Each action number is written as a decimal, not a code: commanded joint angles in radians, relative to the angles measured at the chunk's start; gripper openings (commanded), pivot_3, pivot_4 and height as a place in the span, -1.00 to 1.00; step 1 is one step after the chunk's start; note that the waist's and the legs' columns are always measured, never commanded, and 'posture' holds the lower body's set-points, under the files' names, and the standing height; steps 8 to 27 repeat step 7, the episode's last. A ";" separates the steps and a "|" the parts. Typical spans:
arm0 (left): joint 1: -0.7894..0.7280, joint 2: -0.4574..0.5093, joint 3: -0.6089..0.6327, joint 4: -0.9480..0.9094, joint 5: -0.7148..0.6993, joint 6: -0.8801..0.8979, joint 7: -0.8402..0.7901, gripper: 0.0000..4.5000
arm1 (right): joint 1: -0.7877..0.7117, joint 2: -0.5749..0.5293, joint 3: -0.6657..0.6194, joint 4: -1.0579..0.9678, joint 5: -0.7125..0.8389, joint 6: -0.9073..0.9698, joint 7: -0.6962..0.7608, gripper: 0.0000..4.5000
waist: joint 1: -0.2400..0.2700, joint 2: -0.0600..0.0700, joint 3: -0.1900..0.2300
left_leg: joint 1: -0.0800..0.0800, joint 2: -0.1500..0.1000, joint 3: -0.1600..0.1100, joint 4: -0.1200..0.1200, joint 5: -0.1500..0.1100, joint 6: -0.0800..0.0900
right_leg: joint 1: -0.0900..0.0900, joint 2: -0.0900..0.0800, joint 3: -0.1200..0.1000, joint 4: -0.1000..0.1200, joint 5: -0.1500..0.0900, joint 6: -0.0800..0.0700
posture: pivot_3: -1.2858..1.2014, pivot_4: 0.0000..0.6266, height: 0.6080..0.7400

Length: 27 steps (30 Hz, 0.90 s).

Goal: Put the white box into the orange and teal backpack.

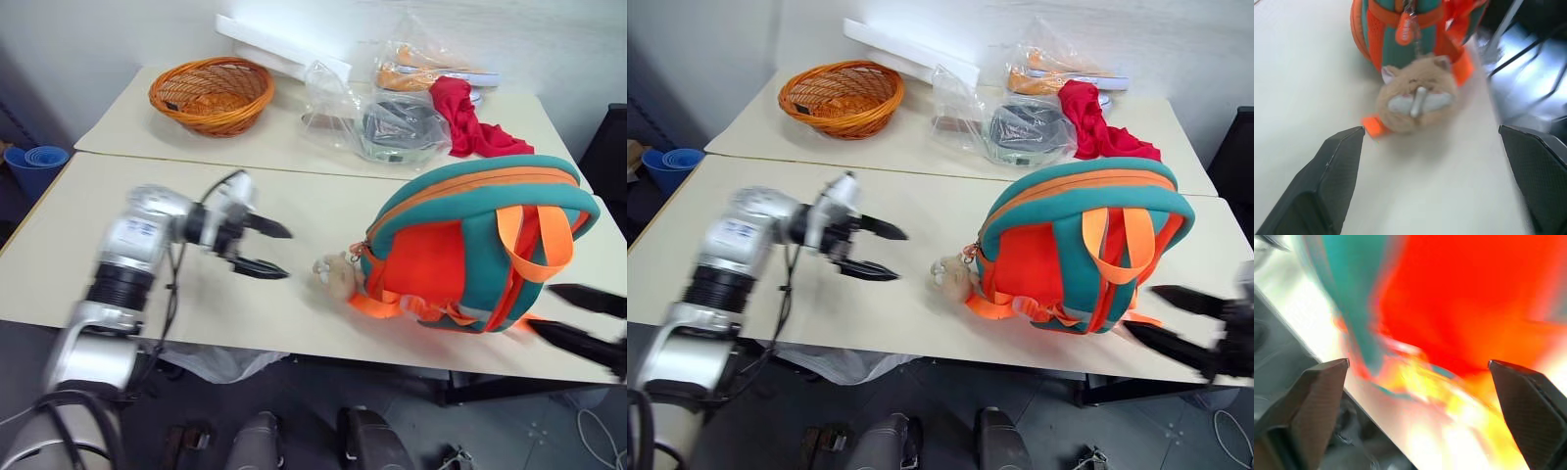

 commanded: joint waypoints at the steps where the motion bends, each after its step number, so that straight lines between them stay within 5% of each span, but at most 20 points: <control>1: -0.083 0.094 0.095 0.017 -0.060 0.048 -0.103 1.00 | 0.048 -0.034 -0.171 0.103 -0.092 -0.024 0.143 0.99 | 0.003 -0.001 0.000 | 0.000 0.000 0.000 -0.001 0.000 0.000 | 0.000 0.000 0.000 -0.001 0.000 0.000 | 0.03 -0.52 1.00; 7: 0.011 0.066 0.127 -0.059 -0.056 -0.005 0.036 1.00 | -0.071 0.035 -0.110 0.082 -0.092 -0.019 0.040 0.99 | 0.003 0.000 -0.001 | 0.005 -0.001 0.000 -0.001 -0.001 0.000 | 0.007 -0.003 0.000 -0.004 0.000 0.001 | 0.03 -0.52 1.00; 27: 0.011 0.066 0.127 -0.059 -0.056 -0.005 0.036 1.00 | -0.071 0.035 -0.110 0.082 -0.092 -0.019 0.040 0.99 | 0.003 0.000 -0.001 | 0.005 -0.001 0.000 -0.001 -0.001 0.000 | 0.007 -0.003 0.000 -0.004 0.000 0.001 | 0.03 -0.52 1.00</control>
